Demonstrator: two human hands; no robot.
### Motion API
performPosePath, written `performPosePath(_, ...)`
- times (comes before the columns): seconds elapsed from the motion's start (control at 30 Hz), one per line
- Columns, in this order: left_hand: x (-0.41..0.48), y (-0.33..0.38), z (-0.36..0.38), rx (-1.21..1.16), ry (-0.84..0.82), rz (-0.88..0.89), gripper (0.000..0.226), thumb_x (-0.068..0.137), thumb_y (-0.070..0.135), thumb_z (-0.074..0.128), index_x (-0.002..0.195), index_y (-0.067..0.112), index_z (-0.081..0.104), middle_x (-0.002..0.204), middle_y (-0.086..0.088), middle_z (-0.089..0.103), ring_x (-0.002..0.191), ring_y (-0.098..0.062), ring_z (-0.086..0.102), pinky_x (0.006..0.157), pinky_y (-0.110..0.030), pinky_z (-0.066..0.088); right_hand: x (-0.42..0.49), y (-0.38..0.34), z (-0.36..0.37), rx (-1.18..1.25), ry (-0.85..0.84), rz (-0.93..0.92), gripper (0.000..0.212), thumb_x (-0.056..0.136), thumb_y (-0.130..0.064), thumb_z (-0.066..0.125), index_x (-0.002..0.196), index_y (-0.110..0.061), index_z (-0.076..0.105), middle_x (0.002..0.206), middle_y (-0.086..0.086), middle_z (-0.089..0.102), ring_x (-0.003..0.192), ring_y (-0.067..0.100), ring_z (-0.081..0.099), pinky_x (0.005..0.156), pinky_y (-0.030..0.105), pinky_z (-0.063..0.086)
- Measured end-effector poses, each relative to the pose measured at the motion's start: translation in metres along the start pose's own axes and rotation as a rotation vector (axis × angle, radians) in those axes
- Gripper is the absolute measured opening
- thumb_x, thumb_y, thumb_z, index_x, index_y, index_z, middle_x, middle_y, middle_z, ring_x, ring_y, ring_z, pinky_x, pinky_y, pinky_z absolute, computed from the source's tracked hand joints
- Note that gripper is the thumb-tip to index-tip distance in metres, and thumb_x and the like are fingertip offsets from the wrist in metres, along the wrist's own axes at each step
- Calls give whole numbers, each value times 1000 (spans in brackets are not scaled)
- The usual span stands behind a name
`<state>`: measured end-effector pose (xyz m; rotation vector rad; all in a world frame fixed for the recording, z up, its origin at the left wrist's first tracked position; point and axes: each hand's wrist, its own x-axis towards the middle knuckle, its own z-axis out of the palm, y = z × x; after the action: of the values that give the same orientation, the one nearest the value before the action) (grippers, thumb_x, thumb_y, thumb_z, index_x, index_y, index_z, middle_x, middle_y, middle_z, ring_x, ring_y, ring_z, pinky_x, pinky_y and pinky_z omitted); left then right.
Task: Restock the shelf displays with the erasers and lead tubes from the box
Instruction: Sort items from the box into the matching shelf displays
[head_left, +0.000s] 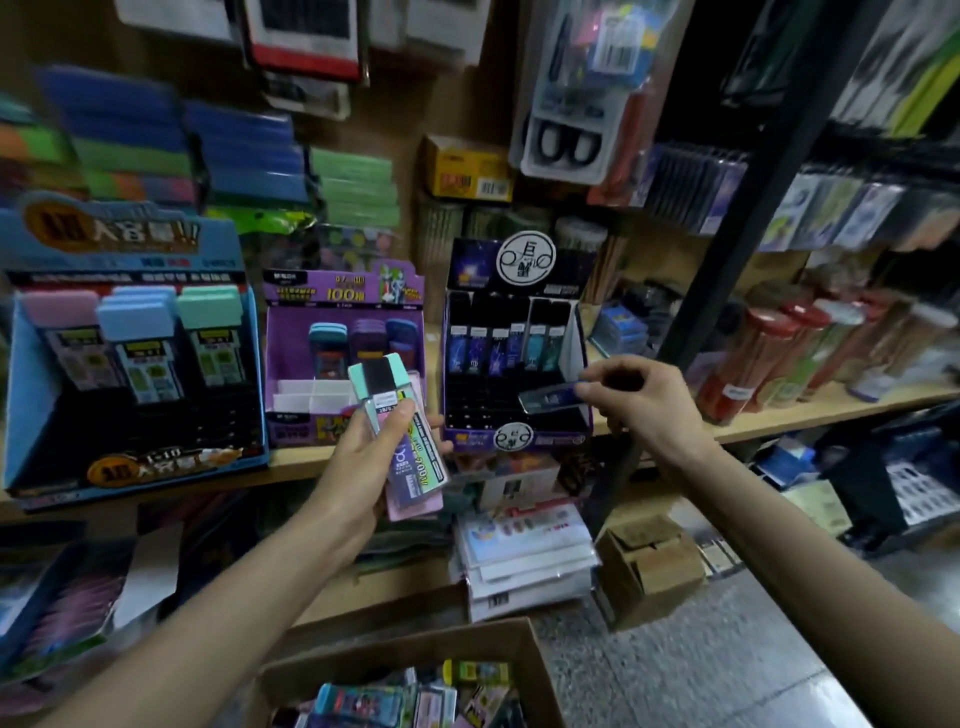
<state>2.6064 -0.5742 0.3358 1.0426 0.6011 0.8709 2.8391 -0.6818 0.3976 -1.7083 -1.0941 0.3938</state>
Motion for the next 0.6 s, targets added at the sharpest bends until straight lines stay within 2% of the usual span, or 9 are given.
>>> performPosePath(0.13, 6, 3, -1, 24, -11, 26, 44, 75, 40, 58, 117, 26, 55, 99, -2, 73, 85, -19, 72, 59, -32, 58, 42, -6, 1, -5, 25, -21, 6, 82, -6, 69, 88, -5, 67, 70, 2, 63, 52, -2, 55, 48, 15, 44)
performPosePath(0.23, 7, 8, -3, 19, -5, 31, 40, 76, 39, 58, 114, 30, 55, 100, -1, 73, 85, -19, 72, 58, -33, 58, 71, -9, 6, -135, 24, -78, 6, 82, -8, 70, 85, -5, 65, 72, 3, 64, 56, 4, 56, 49, 15, 45)
performPosePath(0.33, 6, 13, -5, 35, -1, 32, 36, 78, 39, 57, 113, 31, 56, 101, 0, 73, 88, -20, 71, 54, -38, 59, 94, -12, 13, -336, -71, -167, 9, 81, -9, 71, 89, -7, 67, 75, -3, 64, 62, 3, 54, 53, 13, 43)
performPosePath(0.4, 5, 15, -8, 46, 6, 35, 33, 79, 39, 56, 111, 32, 57, 100, 0, 73, 88, -21, 71, 57, -43, 60, 103, -13, 20, -442, -158, -217, 15, 81, -10, 71, 96, -8, 68, 85, -2, 64, 69, 1, 54, 65, 20, 43)
performPosePath(0.5, 6, 17, -12, 63, 7, 17, 34, 77, 42, 58, 110, 36, 57, 100, 3, 73, 89, -19, 71, 56, -52, 58, 115, -16, 26, -533, -264, -257, 19, 80, -12, 72, 97, -4, 68, 95, 3, 67, 86, 15, 62, 76, 25, 46)
performPosePath(0.6, 8, 17, -13, 65, 3, 17, 36, 76, 42, 58, 111, 35, 57, 101, 3, 72, 91, -19, 71, 54, -49, 58, 123, -19, 29, -543, -338, -196, 19, 80, -16, 73, 93, -3, 68, 93, 8, 69, 85, 19, 64, 76, 29, 51)
